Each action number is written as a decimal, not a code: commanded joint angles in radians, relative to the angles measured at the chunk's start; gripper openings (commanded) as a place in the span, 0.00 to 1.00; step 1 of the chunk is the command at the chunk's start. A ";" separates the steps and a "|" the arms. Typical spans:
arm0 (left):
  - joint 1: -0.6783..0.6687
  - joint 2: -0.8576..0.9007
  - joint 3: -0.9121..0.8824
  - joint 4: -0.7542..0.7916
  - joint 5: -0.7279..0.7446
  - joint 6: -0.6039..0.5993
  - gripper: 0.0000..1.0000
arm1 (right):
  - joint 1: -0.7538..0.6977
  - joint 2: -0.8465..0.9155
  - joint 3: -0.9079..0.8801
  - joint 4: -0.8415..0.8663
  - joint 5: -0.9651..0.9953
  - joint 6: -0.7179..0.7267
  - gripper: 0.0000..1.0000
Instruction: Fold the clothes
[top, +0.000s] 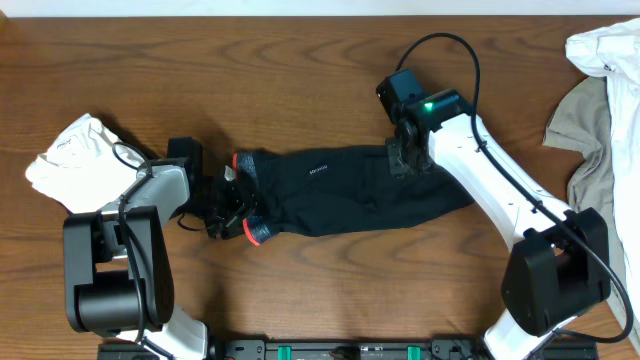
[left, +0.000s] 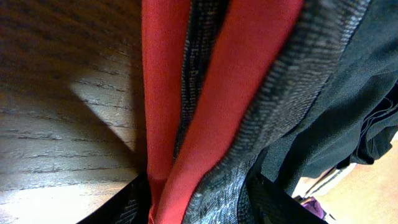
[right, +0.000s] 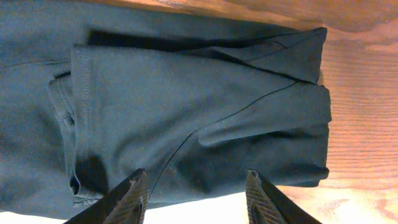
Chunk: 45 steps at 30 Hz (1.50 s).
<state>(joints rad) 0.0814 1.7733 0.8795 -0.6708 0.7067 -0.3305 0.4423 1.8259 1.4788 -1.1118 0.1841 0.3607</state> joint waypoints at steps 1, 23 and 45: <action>0.002 0.014 -0.010 -0.001 -0.008 0.012 0.52 | -0.003 0.004 -0.003 -0.005 0.014 0.020 0.49; 0.153 -0.317 -0.010 -0.238 0.131 0.058 0.86 | -0.008 0.004 -0.003 0.004 0.029 0.016 0.50; -0.228 -0.775 -0.550 0.510 -0.273 -0.951 0.88 | -0.010 0.004 -0.003 0.002 0.029 0.006 0.51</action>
<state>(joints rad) -0.1051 1.0042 0.3302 -0.1585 0.5541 -1.1461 0.4397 1.8259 1.4761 -1.1099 0.1993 0.3599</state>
